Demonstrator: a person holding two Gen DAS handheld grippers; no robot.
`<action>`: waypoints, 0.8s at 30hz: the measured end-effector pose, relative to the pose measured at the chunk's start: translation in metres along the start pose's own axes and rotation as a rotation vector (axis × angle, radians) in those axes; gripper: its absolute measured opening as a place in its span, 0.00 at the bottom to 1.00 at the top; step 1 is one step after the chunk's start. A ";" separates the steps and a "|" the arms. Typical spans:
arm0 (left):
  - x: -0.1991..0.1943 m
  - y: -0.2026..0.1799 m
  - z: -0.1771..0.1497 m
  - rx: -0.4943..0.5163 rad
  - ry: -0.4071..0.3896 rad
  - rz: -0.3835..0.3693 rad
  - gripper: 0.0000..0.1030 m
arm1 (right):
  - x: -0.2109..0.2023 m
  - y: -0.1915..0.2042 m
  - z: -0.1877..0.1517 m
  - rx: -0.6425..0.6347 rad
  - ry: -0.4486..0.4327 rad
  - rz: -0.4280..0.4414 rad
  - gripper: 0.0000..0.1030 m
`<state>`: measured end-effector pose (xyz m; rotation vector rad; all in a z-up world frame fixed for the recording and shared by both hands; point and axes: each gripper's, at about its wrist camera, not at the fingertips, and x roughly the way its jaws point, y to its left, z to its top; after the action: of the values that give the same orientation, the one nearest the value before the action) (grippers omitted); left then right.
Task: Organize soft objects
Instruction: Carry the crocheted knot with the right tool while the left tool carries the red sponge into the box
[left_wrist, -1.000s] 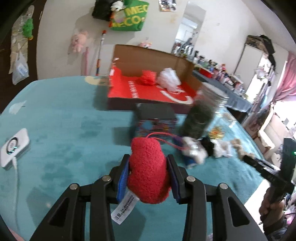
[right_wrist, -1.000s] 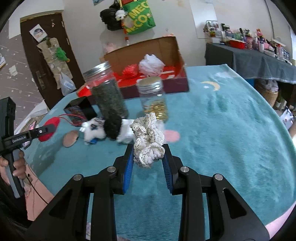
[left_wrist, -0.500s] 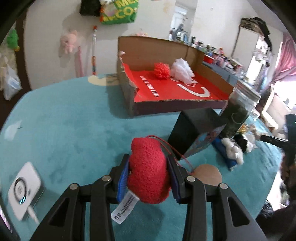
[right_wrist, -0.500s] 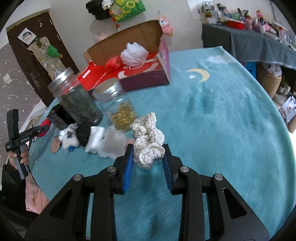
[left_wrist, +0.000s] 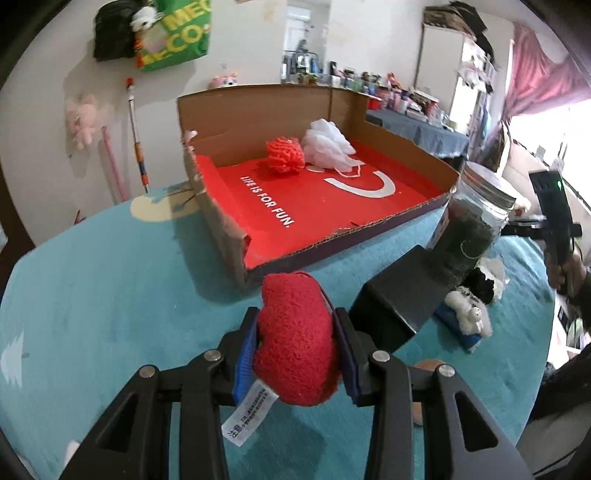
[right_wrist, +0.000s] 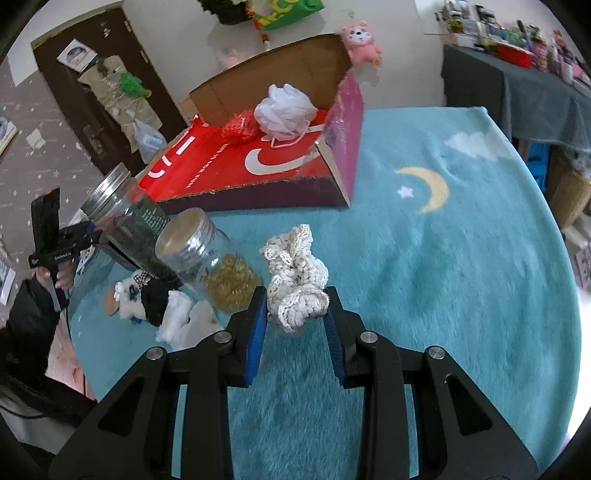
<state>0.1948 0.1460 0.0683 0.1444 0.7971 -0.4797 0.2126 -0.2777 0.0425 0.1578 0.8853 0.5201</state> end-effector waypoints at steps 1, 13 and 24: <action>0.003 0.000 0.003 0.013 0.003 -0.003 0.40 | 0.002 0.001 0.002 -0.006 0.004 0.003 0.28; 0.013 0.008 0.021 0.065 0.014 -0.055 0.40 | 0.015 0.002 0.022 -0.044 0.023 0.038 0.28; 0.008 0.006 0.053 0.070 -0.026 -0.103 0.40 | 0.009 0.010 0.054 -0.085 0.003 0.093 0.28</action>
<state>0.2368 0.1322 0.0991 0.1626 0.7649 -0.6061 0.2549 -0.2604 0.0740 0.1208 0.8604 0.6438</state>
